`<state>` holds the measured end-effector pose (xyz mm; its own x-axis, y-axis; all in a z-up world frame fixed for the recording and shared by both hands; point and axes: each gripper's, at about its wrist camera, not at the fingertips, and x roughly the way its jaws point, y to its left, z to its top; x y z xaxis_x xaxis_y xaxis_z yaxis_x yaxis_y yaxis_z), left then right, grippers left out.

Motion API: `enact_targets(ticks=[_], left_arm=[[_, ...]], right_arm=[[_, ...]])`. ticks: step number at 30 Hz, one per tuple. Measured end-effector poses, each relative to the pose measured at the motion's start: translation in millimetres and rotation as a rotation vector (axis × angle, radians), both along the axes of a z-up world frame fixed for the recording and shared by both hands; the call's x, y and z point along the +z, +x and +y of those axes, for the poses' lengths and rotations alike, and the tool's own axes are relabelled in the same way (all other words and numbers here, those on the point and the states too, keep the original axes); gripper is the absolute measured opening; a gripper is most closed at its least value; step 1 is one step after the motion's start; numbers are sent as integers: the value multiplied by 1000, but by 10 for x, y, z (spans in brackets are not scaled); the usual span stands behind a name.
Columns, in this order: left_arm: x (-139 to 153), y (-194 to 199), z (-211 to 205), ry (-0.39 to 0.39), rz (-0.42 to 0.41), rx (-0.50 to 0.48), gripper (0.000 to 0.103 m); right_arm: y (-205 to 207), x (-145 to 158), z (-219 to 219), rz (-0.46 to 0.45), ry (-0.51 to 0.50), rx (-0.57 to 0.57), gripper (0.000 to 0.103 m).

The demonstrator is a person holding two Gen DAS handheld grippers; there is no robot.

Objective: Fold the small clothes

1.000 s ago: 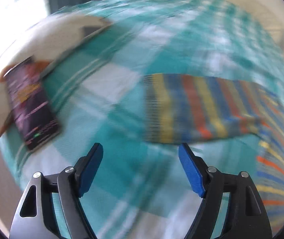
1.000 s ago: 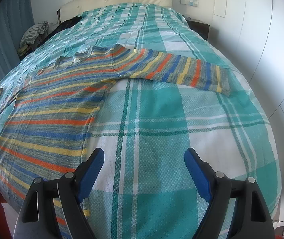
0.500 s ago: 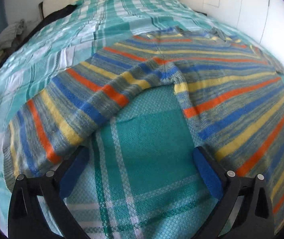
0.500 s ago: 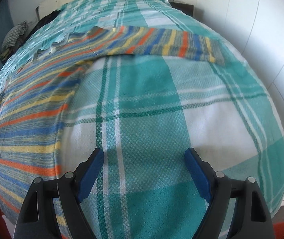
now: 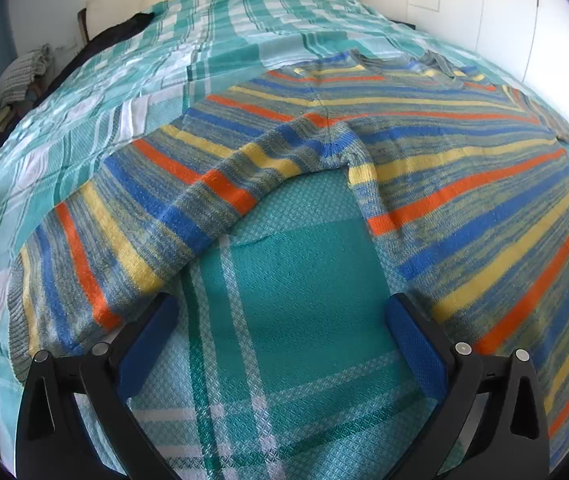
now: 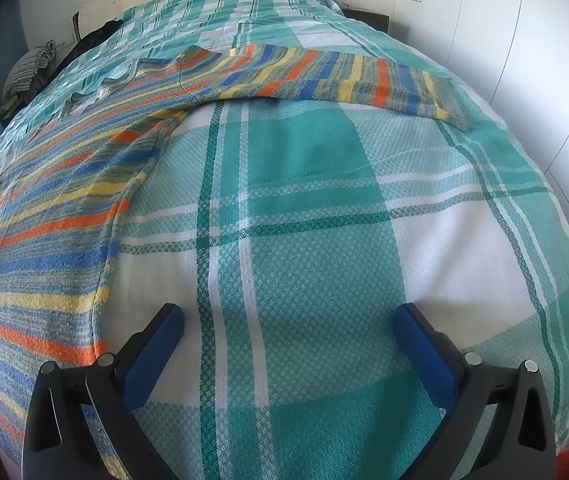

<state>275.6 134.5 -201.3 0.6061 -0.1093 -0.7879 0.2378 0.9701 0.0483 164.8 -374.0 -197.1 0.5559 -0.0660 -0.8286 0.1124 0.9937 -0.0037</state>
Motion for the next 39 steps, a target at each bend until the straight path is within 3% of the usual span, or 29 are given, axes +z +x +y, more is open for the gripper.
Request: enact_targets(ticks=[39], left_arm=[[1, -7, 4, 1, 0, 4, 103]], right_arm=[[-54, -15, 6, -38, -19, -2, 103]])
